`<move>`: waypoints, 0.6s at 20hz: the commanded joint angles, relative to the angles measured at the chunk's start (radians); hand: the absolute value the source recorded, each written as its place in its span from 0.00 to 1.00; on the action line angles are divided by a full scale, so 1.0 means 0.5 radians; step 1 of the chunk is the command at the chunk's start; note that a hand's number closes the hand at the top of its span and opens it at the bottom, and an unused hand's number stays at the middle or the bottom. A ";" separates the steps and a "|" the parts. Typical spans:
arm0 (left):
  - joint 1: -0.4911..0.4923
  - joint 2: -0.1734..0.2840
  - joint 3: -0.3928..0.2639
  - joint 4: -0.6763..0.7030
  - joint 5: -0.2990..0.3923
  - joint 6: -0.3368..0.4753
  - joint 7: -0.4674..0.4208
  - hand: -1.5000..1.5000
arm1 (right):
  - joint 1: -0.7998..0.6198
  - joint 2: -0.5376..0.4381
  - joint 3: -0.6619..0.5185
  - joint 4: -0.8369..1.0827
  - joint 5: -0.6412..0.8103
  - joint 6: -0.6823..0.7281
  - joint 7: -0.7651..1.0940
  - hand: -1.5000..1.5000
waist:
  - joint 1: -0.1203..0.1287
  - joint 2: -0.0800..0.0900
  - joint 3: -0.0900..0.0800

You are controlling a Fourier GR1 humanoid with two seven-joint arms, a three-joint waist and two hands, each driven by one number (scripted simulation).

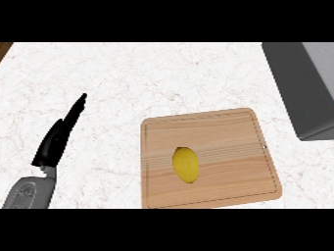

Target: Pick the can from the cutting board and place it in the cardboard box

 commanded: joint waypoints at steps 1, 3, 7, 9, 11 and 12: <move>0.026 -0.009 -0.015 0.004 -0.025 0.017 -0.017 0.50 | 0.049 -0.101 -0.116 0.079 -0.094 0.012 -0.118 0.00 | 0.013 0.006 0.003; -0.080 -0.038 -0.008 0.038 -0.019 0.028 0.053 0.50 | 0.121 -0.161 -0.146 0.112 -0.112 0.053 -0.153 0.00 | -0.006 0.015 0.007; -0.004 0.001 0.016 0.041 -0.010 0.017 -0.036 0.50 | 0.227 -0.209 -0.214 0.147 -0.164 0.058 -0.256 0.00 | 0.008 0.014 0.008; -0.048 -0.022 -0.004 -0.007 0.011 -0.018 0.063 0.50 | 0.257 -0.243 -0.226 0.163 -0.175 0.099 -0.269 0.00 | 0.011 0.010 0.011; -0.065 0.011 0.028 -0.007 0.031 -0.037 0.065 0.50 | 0.293 -0.260 -0.220 0.164 -0.167 0.127 -0.310 0.00 | 0.018 0.011 0.012; -0.019 0.011 0.022 0.025 0.026 -0.035 -0.029 0.50 | 0.336 -0.231 -0.216 0.168 -0.161 0.121 -0.366 0.00 | 0.020 0.016 0.011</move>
